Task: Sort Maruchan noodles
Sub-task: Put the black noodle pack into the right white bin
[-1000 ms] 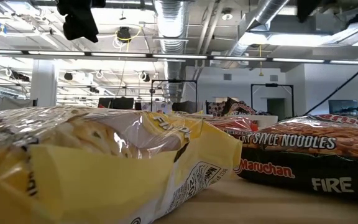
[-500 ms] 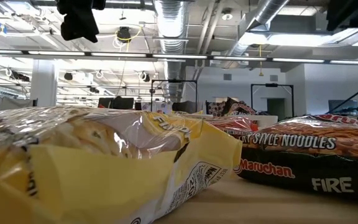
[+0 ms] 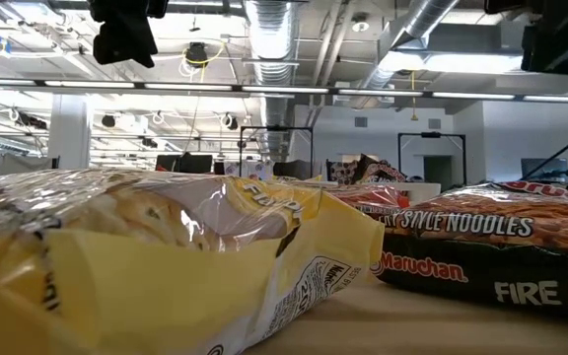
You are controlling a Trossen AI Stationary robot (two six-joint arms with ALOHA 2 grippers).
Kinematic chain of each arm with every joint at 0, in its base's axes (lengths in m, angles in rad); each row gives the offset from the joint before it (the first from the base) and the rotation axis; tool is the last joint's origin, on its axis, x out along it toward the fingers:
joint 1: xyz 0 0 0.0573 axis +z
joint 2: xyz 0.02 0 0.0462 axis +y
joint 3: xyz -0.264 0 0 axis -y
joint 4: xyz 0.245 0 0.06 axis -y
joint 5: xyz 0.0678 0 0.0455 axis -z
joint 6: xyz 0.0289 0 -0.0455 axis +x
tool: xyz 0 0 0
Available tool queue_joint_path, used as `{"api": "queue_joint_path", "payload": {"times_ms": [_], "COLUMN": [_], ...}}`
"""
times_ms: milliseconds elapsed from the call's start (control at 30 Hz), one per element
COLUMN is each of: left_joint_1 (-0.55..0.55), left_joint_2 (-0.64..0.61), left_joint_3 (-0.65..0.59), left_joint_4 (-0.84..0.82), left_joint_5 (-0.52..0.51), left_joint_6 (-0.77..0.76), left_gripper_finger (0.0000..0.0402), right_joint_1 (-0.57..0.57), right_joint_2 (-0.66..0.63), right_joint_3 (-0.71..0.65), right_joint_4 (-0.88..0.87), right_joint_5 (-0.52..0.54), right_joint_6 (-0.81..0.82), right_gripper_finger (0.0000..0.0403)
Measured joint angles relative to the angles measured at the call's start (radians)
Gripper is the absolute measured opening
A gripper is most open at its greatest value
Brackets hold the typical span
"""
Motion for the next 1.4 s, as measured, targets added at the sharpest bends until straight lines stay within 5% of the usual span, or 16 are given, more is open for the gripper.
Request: {"api": "queue_joint_path", "payload": {"times_ms": [533, 1400], "left_joint_1": [0.0, 0.0], "left_joint_2": [0.0, 0.053], "left_joint_3": [0.0, 0.0], "left_joint_4": [0.0, -0.008], "left_joint_5": [-0.049, -0.048], "left_joint_6": [-0.048, 0.008], "left_gripper_finger": [0.0107, 0.0107], "right_joint_1": [0.049, 0.04], "right_joint_2": [0.257, 0.655], "right_joint_3": [-0.092, -0.09], "right_joint_4": [0.401, 0.713], "right_joint_5": [-0.097, -0.224], "right_joint_6": [-0.103, -0.025], "right_gripper_finger": [0.0235, 0.0235]}}
